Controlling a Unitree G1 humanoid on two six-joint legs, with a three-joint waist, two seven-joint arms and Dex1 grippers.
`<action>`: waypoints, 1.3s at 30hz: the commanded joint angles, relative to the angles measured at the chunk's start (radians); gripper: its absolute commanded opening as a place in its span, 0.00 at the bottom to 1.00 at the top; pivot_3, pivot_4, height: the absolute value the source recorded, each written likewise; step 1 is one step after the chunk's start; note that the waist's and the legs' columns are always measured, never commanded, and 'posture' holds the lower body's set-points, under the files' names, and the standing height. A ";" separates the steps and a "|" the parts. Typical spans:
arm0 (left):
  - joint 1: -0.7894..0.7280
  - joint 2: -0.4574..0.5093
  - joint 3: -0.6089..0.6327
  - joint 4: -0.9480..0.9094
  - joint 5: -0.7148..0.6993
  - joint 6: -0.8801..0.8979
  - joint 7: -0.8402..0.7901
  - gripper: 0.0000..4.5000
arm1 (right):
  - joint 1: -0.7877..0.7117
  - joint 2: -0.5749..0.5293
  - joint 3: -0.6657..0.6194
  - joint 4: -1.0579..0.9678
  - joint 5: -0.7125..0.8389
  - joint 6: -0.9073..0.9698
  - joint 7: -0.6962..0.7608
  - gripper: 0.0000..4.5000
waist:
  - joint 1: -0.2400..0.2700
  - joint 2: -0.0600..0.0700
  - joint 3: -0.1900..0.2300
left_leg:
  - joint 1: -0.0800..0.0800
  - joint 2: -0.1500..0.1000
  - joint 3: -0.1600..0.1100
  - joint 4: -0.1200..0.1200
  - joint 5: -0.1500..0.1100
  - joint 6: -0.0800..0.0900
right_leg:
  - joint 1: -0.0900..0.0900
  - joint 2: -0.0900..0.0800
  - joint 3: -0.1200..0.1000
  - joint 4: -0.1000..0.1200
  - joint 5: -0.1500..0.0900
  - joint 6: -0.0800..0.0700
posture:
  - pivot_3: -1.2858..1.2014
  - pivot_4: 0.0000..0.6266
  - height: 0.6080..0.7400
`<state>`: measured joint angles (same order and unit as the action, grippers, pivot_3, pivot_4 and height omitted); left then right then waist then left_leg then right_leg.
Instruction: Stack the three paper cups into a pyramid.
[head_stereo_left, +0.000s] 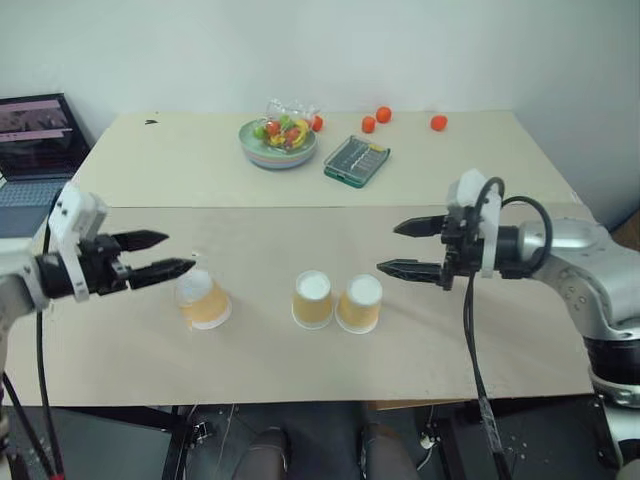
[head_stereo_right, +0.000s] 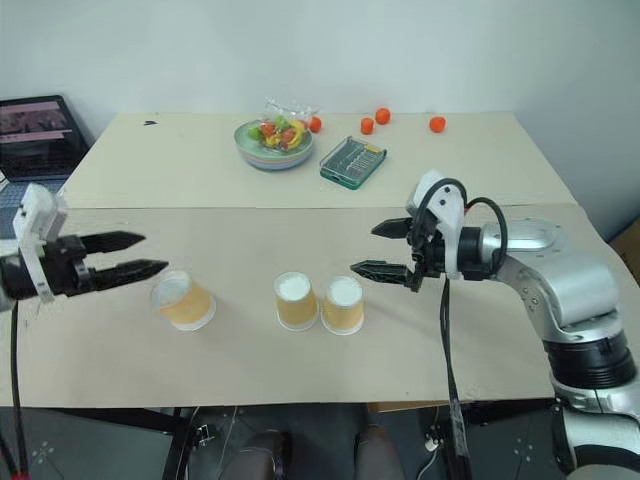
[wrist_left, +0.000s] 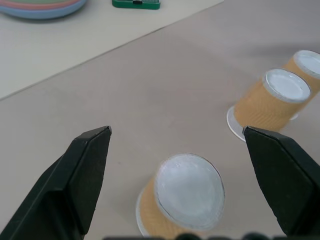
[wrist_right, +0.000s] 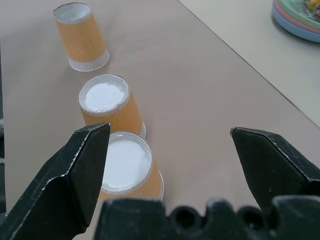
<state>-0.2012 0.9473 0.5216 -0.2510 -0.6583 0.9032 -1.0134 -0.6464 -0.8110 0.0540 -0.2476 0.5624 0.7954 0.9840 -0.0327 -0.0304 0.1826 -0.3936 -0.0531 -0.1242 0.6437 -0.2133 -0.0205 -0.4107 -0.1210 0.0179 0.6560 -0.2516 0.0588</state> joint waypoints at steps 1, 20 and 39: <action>0.052 -0.047 0.096 -0.132 -0.059 0.020 0.086 1.00 | -0.025 0.007 0.012 0.018 -0.030 -0.055 0.024 1.00 | 0.003 0.000 0.000 | 0.000 0.000 0.000 0.000 0.000 0.000 | 0.000 0.000 0.000 0.000 0.000 0.000 | 0.52 0.24 1.00; 0.214 -0.229 -0.014 -0.215 0.069 -0.224 0.292 1.00 | -0.013 -0.007 -0.011 0.026 -0.070 -0.088 0.040 1.00 | 0.018 0.000 0.000 | 0.003 0.000 0.002 0.000 -0.001 -0.002 | 0.003 0.001 0.001 -0.002 0.001 -0.002 | 0.52 0.24 1.00; 0.168 -0.284 -0.120 -0.190 0.067 -0.258 0.354 1.00 | 0.003 -0.018 -0.035 -0.025 -0.059 -0.056 -0.001 1.00 | 0.017 0.000 0.000 | 0.003 0.000 0.002 0.000 -0.001 -0.002 | 0.004 0.001 0.001 -0.002 0.001 -0.002 | 0.52 0.24 1.00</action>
<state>-0.0332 0.6606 0.4126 -0.4341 -0.6038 0.6828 -0.6585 -0.6439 -0.8144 0.0634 -0.2342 0.4929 0.7313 0.9918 -0.0154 -0.0303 0.1824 -0.3909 -0.0528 -0.1227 0.6435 -0.2142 -0.0222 -0.4070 -0.1202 0.0185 0.6540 -0.2504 0.0572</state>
